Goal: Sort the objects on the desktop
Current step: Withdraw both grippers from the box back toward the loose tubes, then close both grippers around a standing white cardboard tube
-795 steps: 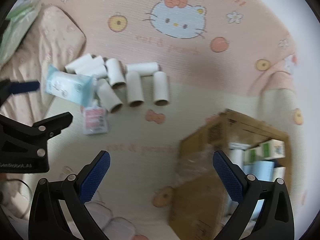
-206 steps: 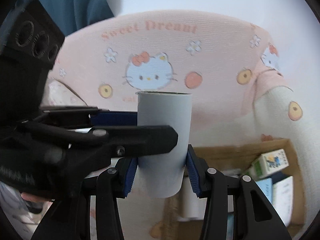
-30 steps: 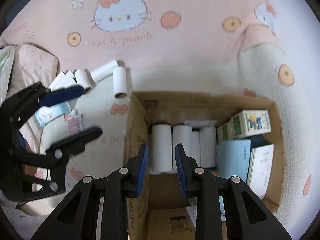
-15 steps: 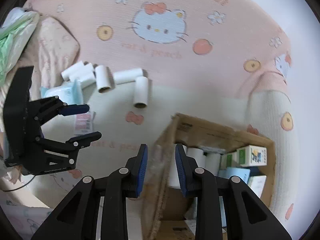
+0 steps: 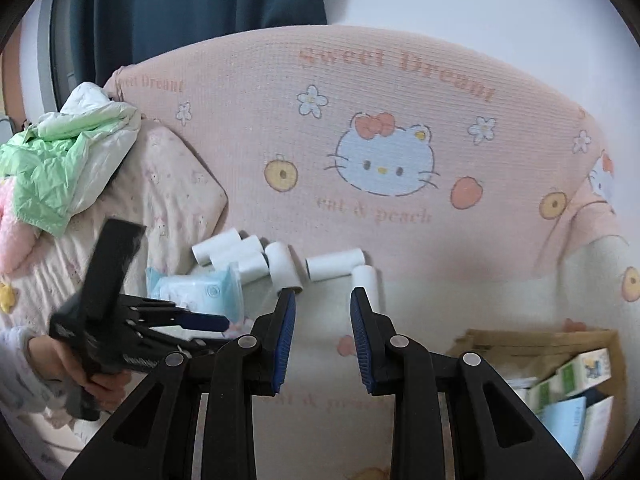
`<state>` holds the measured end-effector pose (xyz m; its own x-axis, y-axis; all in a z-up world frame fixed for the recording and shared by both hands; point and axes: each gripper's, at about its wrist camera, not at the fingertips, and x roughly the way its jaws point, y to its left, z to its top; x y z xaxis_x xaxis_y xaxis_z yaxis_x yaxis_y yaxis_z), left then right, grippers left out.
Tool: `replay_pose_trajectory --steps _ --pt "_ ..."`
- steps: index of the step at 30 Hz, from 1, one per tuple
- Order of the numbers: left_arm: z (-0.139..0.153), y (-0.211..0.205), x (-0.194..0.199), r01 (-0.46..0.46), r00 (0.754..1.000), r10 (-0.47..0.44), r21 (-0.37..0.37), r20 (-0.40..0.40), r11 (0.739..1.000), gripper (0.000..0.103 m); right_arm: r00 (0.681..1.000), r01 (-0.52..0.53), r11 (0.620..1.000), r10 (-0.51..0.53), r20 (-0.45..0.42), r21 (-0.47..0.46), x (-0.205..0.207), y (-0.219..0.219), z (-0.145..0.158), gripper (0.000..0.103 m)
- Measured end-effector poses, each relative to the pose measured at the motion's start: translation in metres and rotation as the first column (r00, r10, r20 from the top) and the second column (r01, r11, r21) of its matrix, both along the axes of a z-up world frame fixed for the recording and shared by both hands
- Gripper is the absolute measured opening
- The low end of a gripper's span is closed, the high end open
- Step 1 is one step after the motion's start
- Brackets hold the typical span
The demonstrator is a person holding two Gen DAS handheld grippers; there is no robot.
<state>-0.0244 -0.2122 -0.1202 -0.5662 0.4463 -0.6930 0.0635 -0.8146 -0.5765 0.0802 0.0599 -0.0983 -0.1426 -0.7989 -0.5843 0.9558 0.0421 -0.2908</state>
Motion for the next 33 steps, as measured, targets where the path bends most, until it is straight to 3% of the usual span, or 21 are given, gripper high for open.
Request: replay_pose_trajectory --steps 3,5,7,10,15,20,25,28,33 --pt "-0.001 -0.016 0.002 -0.054 0.999 0.054 0.015 0.0 0.998 0.068 0.998 -0.063 0.998 0.063 -0.011 -0.017 0.001 -0.007 -0.019 0.03" --pt "-0.003 -0.022 0.002 -0.075 0.997 0.075 0.0 0.008 0.997 0.073 0.997 -0.078 0.996 0.078 -0.002 -0.038 -0.001 -0.012 -0.031 0.043" --pt "-0.005 -0.027 0.001 -0.084 0.996 0.084 -0.008 0.018 0.996 0.074 0.997 -0.073 0.995 0.075 0.022 -0.064 -0.007 -0.014 -0.041 0.066" --pt "-0.01 -0.031 -0.006 -0.098 0.995 0.098 0.008 0.034 0.995 0.077 0.996 -0.062 0.993 0.069 0.064 -0.104 -0.019 -0.016 -0.053 0.071" --pt "-0.017 -0.025 -0.027 -0.096 0.995 0.094 0.057 0.043 0.994 0.081 0.999 -0.024 0.996 0.026 0.023 -0.083 -0.036 -0.034 -0.081 0.072" --pt "-0.03 -0.003 -0.062 -0.024 0.998 0.018 0.101 0.063 0.995 0.082 0.999 0.005 0.997 -0.001 0.054 -0.073 -0.052 -0.046 -0.104 0.072" --pt "-0.044 0.026 -0.089 0.012 0.997 -0.017 0.076 0.073 0.997 0.082 0.998 0.05 0.997 -0.047 0.046 -0.065 -0.067 -0.058 -0.123 0.072" --pt "-0.057 0.033 -0.102 -0.013 0.994 0.002 0.095 0.111 0.995 0.082 0.998 0.06 0.997 -0.058 0.037 -0.057 -0.075 -0.068 -0.129 0.072" --pt "-0.082 0.024 -0.119 -0.145 0.975 0.101 0.222 0.196 0.964 0.082 0.998 0.064 0.998 -0.064 0.003 -0.022 -0.075 -0.085 -0.132 0.072"
